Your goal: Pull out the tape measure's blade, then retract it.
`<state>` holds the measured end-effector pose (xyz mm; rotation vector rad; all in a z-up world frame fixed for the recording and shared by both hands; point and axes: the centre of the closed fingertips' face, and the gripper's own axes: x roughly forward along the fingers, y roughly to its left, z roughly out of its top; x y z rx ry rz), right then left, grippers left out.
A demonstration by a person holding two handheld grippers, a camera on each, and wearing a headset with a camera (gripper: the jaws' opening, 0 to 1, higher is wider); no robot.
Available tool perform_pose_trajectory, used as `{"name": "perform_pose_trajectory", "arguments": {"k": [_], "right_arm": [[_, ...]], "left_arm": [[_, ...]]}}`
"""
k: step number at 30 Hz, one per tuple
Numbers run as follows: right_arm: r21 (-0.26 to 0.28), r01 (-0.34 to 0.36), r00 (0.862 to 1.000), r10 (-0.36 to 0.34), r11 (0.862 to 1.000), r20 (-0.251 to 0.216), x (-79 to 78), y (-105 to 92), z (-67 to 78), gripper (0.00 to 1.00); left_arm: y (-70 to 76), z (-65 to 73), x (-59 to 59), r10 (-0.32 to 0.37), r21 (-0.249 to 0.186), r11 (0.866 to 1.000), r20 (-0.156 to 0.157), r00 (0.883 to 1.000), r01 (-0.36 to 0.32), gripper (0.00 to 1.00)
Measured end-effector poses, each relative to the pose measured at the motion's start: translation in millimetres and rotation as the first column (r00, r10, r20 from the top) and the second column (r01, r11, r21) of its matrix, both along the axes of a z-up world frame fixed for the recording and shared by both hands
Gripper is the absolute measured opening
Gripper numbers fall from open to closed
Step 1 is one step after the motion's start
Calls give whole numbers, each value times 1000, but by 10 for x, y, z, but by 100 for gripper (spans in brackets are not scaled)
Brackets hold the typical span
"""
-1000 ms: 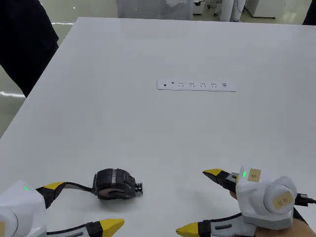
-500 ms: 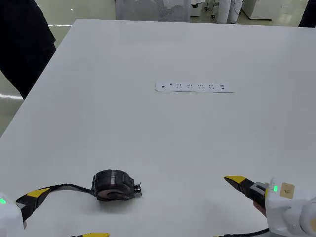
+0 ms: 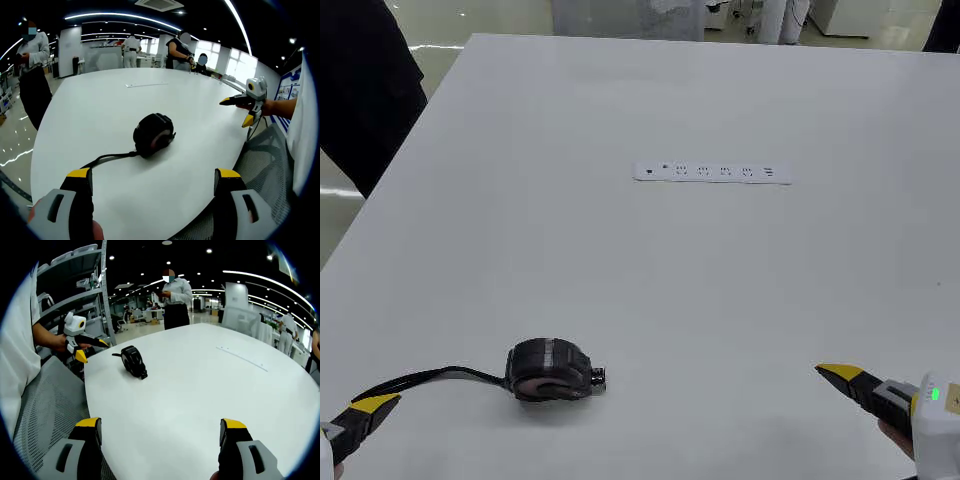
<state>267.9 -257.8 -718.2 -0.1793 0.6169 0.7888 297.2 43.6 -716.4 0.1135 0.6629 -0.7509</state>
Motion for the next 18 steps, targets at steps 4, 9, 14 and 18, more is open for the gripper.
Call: {"name": "perform_pose_trajectory", "arguments": {"k": [4,9,14,18], "right_arm": [[-4,11,1000,-11,1000,-8,-35,-91,-7,99],[-11,23,1000,-23,1000,-13,-54,-167,-18,99],[-9,28,999,-28,1000,-23,-79,-200,-33,99],[-12,28,999,-28,1000,-28,-97,-215,-43,99]], "left_arm": [[31,-3,-25,2,2,1000,-5,1000,-2,99],[68,-7,-40,-1,6,1000,-10,1000,1,99],[99,-8,-35,2,12,1000,-7,1000,-2,98],[108,-11,-39,4,16,1000,-6,1000,-3,96]]}}
